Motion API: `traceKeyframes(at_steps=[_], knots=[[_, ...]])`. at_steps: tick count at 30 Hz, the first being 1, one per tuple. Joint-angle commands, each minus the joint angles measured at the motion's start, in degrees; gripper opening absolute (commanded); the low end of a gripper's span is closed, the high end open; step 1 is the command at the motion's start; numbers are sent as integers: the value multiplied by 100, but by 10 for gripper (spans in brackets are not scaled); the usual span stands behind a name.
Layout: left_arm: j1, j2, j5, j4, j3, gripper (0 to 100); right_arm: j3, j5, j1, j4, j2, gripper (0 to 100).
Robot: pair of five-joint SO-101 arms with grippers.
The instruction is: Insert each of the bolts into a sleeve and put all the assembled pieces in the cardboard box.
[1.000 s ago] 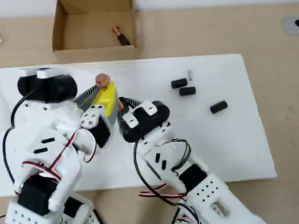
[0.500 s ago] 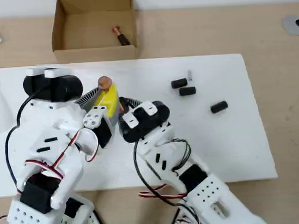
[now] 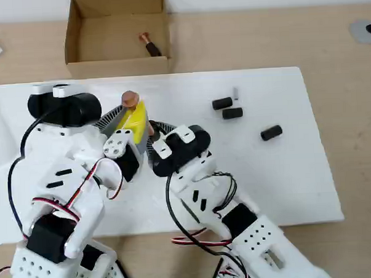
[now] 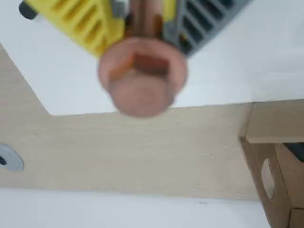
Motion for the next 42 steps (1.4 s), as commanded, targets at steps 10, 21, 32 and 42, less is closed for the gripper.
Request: traceKeyframes(at_steps=[10,21,32,42], knots=[[-343,-101,-422,-712,413,6,-40,53,57,-158,-127,9],[-53,-101,-211,-703,422,6,-40,62,57,-158,-110,9],[-44,-101,-185,-563,466,6,-48,62,57,-114,-101,9],[-26,-101,-185,-589,466,9,-110,62,66,185,-127,9]])
